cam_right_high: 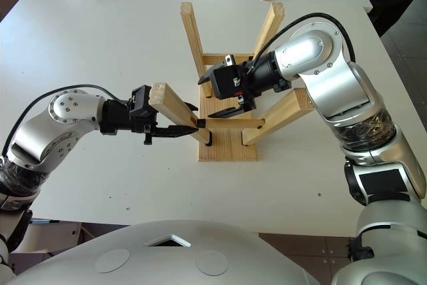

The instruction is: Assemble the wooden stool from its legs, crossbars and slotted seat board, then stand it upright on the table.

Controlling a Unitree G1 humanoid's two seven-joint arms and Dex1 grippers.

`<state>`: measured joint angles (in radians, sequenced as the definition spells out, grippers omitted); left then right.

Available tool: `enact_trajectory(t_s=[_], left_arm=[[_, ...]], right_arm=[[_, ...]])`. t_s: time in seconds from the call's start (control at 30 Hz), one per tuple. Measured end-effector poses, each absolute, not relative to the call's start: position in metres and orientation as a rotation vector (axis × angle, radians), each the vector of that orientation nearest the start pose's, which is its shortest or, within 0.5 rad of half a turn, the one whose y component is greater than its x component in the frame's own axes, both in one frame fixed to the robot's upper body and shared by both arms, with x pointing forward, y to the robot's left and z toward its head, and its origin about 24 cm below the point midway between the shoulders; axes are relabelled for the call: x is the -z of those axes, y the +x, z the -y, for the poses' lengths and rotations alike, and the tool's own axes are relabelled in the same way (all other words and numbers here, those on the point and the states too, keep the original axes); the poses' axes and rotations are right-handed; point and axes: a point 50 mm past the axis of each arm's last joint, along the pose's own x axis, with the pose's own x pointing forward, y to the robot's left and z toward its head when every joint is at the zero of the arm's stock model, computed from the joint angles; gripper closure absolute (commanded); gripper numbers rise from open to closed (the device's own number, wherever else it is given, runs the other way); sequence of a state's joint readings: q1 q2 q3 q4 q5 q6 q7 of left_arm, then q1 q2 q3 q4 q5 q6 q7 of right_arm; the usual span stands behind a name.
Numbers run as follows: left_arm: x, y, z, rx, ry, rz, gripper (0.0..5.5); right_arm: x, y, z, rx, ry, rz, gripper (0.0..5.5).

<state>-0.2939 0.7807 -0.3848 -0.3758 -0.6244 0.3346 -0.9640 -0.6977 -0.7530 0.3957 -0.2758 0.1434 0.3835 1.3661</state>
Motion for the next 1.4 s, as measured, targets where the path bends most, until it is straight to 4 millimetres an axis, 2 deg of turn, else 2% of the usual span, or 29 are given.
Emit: enact_trajectory(t_s=[0.87,0.97,1.17,1.33,1.4], left_arm=[[-0.129,0.222,-0.115,1.544,0.317,-0.064,3.44],[-0.13,0.222,-0.114,1.546,0.318,-0.063,3.44],[-0.129,0.222,-0.114,1.545,0.317,-0.063,3.44],[-0.129,0.222,-0.112,1.539,0.313,-0.061,3.44],[-0.128,0.222,-0.111,1.534,0.309,-0.06,3.44]], right_arm=[[-0.197,0.271,0.115,-1.583,-0.907,-0.147,1.74],[-0.211,0.278,0.118,-1.517,-0.881,-0.109,1.74],[-0.264,0.288,0.126,-1.234,-0.69,0.041,1.74],[-0.287,0.272,0.132,-1.127,-0.533,0.128,1.74],[-0.291,0.256,0.135,-1.135,-0.469,0.142,1.74]])
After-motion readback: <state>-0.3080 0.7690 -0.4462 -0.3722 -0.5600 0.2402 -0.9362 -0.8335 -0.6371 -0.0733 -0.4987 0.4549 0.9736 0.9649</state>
